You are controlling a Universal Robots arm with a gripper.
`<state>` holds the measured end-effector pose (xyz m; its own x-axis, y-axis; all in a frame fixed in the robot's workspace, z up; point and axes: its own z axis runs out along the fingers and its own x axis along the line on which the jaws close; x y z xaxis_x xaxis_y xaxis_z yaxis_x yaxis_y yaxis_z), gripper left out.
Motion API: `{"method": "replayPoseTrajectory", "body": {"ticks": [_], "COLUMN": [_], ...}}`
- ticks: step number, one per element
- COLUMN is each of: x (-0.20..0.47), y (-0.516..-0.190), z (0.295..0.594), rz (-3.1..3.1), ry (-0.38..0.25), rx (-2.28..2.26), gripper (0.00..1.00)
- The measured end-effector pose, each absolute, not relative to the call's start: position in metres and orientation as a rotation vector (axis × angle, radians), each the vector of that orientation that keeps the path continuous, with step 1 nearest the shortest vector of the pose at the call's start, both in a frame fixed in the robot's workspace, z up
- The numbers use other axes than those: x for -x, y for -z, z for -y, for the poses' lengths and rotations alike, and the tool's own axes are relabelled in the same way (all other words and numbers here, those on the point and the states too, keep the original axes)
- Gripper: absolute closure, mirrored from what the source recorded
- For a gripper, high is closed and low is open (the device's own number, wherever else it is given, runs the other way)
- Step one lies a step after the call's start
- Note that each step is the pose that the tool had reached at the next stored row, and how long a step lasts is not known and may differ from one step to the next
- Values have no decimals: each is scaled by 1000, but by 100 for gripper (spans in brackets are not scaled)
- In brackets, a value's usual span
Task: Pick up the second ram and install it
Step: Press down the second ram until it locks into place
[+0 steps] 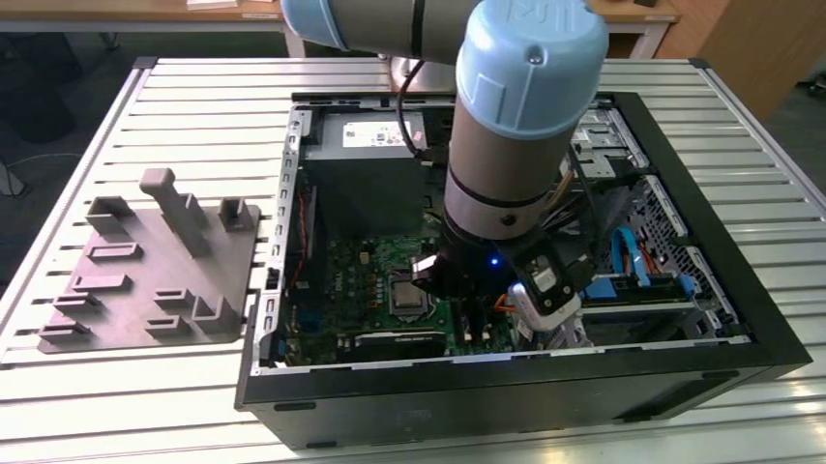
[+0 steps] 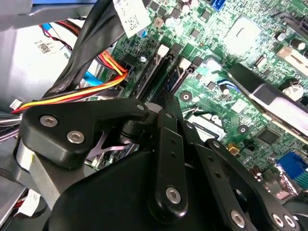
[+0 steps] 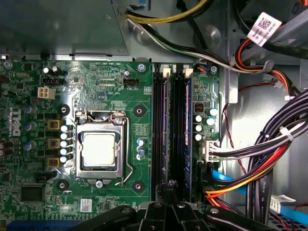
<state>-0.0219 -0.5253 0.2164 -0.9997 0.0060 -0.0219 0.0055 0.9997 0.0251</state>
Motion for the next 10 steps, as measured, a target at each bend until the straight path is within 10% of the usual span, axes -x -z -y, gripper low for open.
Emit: {"method": "replayPoseTrajectory", "body": {"ticks": [10], "x": [22], "y": [-226], "z": [505], "rz": [-3119], "ry": [-4], "rx": [-8], "gripper": [89]}}
